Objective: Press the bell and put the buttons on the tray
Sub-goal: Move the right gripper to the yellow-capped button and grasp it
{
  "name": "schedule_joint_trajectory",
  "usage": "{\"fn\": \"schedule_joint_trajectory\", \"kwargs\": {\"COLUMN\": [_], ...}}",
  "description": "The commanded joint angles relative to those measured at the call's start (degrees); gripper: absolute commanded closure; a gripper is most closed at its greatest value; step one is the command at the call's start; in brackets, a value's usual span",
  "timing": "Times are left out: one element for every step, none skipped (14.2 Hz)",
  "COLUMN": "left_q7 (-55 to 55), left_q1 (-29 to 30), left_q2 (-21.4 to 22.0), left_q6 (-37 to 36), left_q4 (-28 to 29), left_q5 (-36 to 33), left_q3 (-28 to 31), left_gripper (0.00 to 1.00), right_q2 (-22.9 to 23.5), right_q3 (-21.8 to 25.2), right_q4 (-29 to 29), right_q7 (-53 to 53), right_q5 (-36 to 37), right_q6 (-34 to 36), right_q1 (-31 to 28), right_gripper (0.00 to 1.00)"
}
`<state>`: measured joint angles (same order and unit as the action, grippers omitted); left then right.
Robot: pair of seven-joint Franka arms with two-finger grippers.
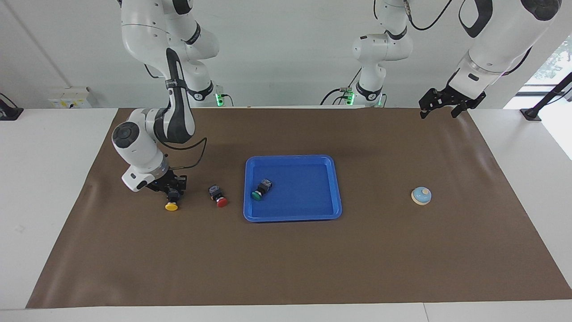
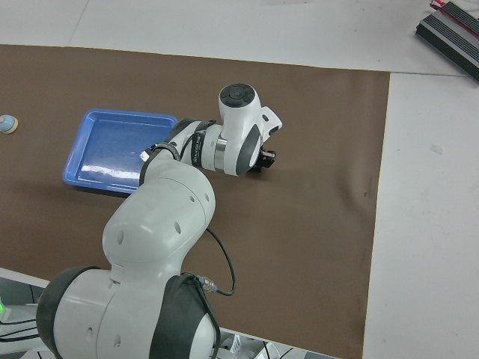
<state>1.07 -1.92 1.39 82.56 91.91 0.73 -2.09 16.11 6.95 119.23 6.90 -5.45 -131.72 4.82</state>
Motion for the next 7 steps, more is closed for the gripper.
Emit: {"fn": "schedule_joint_trajectory", "kwargs": {"left_q7": [0.6,0.52,0.52,0.6,0.6,0.52,0.6], "left_q1": [-0.1,-0.1,-0.02,-0.1,-0.02,-0.1,-0.1], "left_q2": [1.07,1.07,1.07,1.07,1.07,1.07,1.07], "left_q6": [-0.65,-0.65,-0.65,-0.65,-0.65,-0.65,-0.65], "left_q4": [0.64,0.64,0.64,0.64,0.64,0.64,0.64], "left_q5": [-0.38,-0.38,-0.38,-0.38,-0.38,-0.38,-0.38], "left_q3": [0.07,0.07,0.07,0.07,0.07,0.07,0.07], "left_gripper": [0.0,0.0,0.0,0.0,0.0,0.0,0.0], "right_q2": [-0.72,-1.07,-1.51,-1.6,-1.52,-1.17,-0.73], "right_q3": [-0.71,-1.06,-1.06,-1.06,-1.06,-1.06,-1.06], "right_q4": [-0.75,-1.45,-2.68,-4.17,-6.71,-10.21,-13.38], "right_q7": [-1.09,-2.75,-7.29,-12.56,-18.18,-24.07,-29.17], "right_q5": [-0.61,-0.88,-1.31,-1.4,-1.49,-1.49,-1.49], "right_q6": [0.49,1.98,3.47,5.23,7.59,10.75,12.78], "right_q1": [0.01,1.75,3.86,6.58,9.91,12.73,15.19], "right_gripper": [1.0,1.0,1.0,1.0,1.0,1.0,1.0]}}
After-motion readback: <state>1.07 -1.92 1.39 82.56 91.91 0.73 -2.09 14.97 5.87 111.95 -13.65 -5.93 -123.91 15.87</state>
